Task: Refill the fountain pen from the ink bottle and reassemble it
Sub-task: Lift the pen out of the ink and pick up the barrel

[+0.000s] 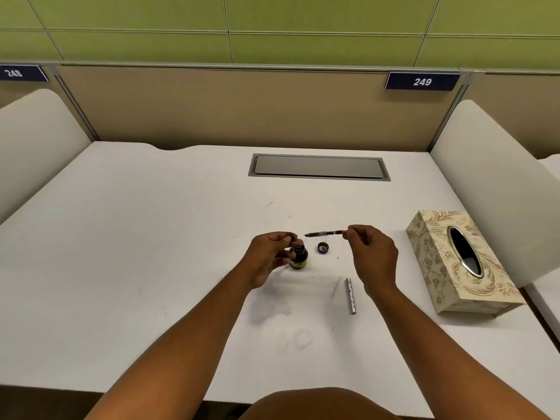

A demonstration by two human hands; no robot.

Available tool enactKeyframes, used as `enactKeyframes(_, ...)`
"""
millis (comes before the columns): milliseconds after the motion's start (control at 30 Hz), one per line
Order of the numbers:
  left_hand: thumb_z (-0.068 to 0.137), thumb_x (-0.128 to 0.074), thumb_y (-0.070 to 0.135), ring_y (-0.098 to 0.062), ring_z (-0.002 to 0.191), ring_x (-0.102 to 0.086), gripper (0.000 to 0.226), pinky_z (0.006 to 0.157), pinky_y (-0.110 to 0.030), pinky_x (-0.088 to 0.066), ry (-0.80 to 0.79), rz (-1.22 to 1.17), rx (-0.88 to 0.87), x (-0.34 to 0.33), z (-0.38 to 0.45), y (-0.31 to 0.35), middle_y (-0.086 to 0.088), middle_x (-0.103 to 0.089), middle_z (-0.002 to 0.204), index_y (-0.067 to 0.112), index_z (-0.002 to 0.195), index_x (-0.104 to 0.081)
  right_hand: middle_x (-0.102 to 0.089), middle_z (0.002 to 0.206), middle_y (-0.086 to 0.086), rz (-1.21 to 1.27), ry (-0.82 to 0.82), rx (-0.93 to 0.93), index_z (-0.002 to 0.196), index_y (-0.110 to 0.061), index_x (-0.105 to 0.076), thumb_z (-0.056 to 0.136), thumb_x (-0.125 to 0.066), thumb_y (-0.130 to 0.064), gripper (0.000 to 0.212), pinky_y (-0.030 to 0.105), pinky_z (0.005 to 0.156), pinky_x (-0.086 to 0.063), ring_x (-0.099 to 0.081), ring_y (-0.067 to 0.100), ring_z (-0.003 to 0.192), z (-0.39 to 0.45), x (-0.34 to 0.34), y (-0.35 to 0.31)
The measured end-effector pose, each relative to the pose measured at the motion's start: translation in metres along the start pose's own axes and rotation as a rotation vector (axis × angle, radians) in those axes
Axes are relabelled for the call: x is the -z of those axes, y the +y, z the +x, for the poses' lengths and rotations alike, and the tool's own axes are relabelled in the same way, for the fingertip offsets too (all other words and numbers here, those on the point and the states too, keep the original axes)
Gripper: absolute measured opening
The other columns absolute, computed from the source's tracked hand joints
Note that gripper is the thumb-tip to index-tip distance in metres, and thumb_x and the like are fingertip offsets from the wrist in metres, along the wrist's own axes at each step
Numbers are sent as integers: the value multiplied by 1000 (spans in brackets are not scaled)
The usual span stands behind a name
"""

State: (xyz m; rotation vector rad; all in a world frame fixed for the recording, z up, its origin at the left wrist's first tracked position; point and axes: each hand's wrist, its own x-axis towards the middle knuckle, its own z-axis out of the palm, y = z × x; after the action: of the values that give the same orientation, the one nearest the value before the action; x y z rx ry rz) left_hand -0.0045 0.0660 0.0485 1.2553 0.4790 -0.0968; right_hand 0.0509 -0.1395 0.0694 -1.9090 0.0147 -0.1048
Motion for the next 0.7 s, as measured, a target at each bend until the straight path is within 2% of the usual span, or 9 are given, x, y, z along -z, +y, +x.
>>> enactKeyframes(133,100,-53,7,-14,63,-64,17,63,-23,-54,-35,-89,34,-23,-4,-3,-7,-76,93,4,104,-69,-77,90,-1,318,10,-263,93,-17,-73,90,-65,-15,9,28,59,-44,-53,10,63,-4,4,-7)
enactKeyframes(267,99,-54,9,-18,74,-70,17,70,-26,-56,-16,-157,53,-45,-5,-6,-8,-78,97,7,106,-69,-77,92,3,498,-15,-433,96,-14,-72,89,-67,-14,9,25,53,-36,-49,13,65,-11,9,-14)
enactKeyframes(433,93,-65,14,-27,101,-72,25,75,-26,-57,-34,-245,27,-69,-9,-2,-9,-75,114,6,116,-69,-75,92,6,616,-61,-514,94,-13,-72,84,-71,-12,10,25,55,-33,-47,13,63,-22,15,-16)
enactKeyframes(600,94,-64,16,-28,99,-72,21,78,-29,-57,-31,-305,12,-82,-7,0,-11,-75,115,7,111,-72,-70,94,10,652,-68,-554,92,-13,-73,81,-74,-9,12,25,55,-32,-48,13,63,-27,18,-11)
enactKeyframes(700,96,-62,20,-27,98,-72,24,79,-29,-56,-8,-308,11,-87,-7,0,-8,-76,113,7,114,-71,-70,89,6,632,-71,-556,92,-13,-73,80,-76,-8,13,24,54,-33,-48,13,64,-29,20,-6)
